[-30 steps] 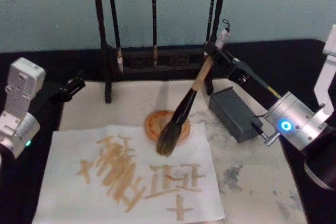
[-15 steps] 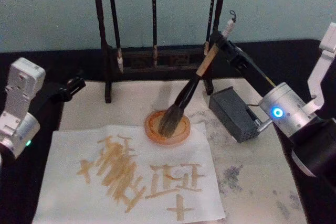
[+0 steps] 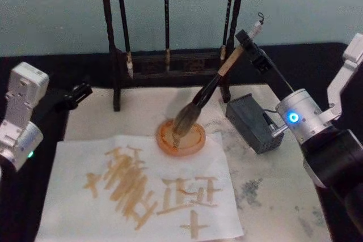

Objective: Pick up the brush from the inkstone, write on the paper, then place the brush back to its original position.

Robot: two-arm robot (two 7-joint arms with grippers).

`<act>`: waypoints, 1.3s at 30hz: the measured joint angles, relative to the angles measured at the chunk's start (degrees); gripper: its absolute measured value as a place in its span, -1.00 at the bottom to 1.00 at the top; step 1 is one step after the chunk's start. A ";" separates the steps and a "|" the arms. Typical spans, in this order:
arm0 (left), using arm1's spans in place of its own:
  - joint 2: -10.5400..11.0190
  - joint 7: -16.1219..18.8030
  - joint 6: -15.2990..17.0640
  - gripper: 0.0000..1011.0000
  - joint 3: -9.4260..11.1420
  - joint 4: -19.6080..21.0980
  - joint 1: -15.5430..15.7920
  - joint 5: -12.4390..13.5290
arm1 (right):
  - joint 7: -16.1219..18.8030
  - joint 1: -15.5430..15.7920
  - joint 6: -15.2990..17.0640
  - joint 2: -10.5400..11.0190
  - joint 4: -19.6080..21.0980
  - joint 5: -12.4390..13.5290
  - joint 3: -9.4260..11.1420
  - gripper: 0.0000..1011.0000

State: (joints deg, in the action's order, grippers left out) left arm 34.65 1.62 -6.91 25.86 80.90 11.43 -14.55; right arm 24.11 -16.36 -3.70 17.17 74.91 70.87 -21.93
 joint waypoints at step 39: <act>0.00 0.00 0.00 0.98 0.00 0.00 0.00 0.00 | -8.45 1.61 2.31 -2.69 -3.52 -3.30 4.22 -0.64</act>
State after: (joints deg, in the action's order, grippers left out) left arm 34.65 1.62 -6.91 25.86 80.90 11.43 -14.55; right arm 15.66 -14.75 -1.39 14.48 71.38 67.57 -17.70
